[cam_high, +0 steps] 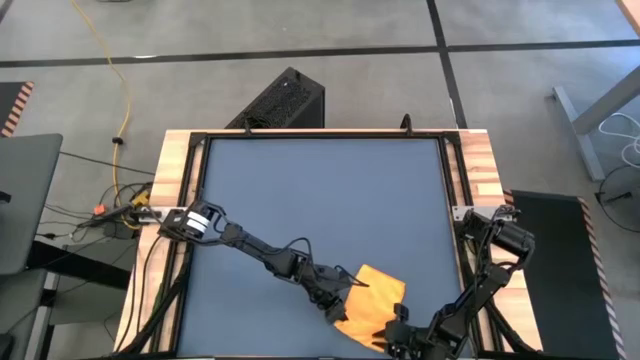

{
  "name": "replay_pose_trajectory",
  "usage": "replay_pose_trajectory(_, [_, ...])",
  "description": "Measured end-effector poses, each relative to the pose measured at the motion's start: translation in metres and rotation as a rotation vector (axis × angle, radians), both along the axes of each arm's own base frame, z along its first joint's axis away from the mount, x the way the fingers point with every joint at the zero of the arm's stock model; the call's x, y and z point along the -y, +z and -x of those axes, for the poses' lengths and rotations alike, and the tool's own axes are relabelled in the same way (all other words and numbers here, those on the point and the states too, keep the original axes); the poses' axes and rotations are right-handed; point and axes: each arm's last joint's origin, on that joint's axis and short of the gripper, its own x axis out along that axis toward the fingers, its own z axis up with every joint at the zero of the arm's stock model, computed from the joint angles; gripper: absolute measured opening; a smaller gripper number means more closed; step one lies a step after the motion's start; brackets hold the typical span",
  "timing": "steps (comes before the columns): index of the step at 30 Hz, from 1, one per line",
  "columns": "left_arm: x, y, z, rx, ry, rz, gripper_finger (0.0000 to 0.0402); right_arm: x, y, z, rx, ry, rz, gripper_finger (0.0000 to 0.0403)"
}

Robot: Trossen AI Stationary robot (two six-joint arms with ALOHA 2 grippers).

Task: Roll towel
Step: Roll the yellow microfiber towel

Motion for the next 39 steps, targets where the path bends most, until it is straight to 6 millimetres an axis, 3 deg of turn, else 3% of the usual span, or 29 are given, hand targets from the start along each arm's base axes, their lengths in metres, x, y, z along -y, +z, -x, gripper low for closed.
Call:
replay_pose_trajectory(7, [-0.002, 0.002, 0.001, 0.076, -0.118, -0.071, 0.0034, -0.004, -0.006, 0.011, -0.007, -0.027, -0.09, 0.0029])
replay_pose_trajectory(13, [-0.009, 0.025, 0.009, 0.179, -0.217, -0.259, 0.005, -0.003, -0.012, 0.016, 0.013, -0.019, -0.141, 0.0019])
replay_pose_trajectory(16, [-0.009, 0.038, 0.019, 0.241, -0.306, -0.437, 0.0048, -0.001, -0.015, 0.017, 0.029, -0.012, -0.166, 0.0025])
replay_pose_trajectory(19, [0.008, 0.065, 0.03, 0.407, -0.364, -0.688, 0.0041, 0.0, -0.016, 0.017, 0.031, -0.006, -0.162, 0.0025])
replay_pose_trajectory(22, [0.028, 0.096, 0.04, 0.62, -0.338, -1.042, 0.0034, 0.0, -0.016, 0.017, 0.036, 0.001, -0.149, 0.0024])
replay_pose_trajectory(25, [0.039, 0.111, 0.041, 0.794, -0.369, -1.356, 0.0032, 0.0, -0.016, 0.017, 0.036, 0.002, -0.151, 0.0025])
replay_pose_trajectory(28, [0.044, 0.115, 0.04, 0.919, -0.499, -1.521, 0.0039, 0.0, -0.016, 0.017, 0.028, 0.008, -0.156, 0.0026])
replay_pose_trajectory(31, [0.044, 0.111, 0.042, 1.001, -0.711, -1.557, 0.0056, 0.0, -0.016, 0.017, 0.022, 0.001, -0.173, 0.0025])
replay_pose_trajectory(39, [0.043, 0.102, 0.043, 1.113, -1.093, -1.777, 0.013, 0.0, -0.016, 0.016, -0.003, -0.046, -0.255, 0.0026])
